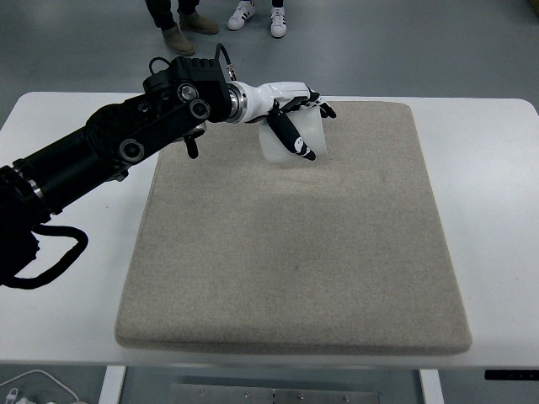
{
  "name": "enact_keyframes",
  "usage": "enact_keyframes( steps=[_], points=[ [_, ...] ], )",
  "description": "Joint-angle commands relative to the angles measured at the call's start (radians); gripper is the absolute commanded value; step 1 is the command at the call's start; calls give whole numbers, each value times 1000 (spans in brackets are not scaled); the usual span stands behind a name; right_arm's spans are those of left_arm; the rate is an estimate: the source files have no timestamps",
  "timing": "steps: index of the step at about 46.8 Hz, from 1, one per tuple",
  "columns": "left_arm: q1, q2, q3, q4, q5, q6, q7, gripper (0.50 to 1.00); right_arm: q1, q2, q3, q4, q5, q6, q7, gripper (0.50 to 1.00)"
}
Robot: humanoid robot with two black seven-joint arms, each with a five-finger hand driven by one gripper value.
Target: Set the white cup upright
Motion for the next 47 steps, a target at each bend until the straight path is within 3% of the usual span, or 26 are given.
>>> enact_keyframes(
  steps=[1, 13, 28, 33, 47],
  points=[
    [1, 17, -11, 3, -87, -2, -23, 576, 1, 0, 0, 0, 0, 0, 0, 930],
    [20, 68, -105, 30, -310, -12, -71, 576, -1, 0, 0, 0, 0, 0, 0, 930],
    [110, 121, -254, 30, -409, -26, -143, 581, -1, 0, 0, 0, 0, 0, 0, 930],
    [138, 128, -278, 42, -437, -46, -196, 583, -1, 0, 0, 0, 0, 0, 0, 930],
    [173, 124, -275, 201, -521, -113, -390, 585, -1, 0, 0, 0, 0, 0, 0, 930]
  ],
)
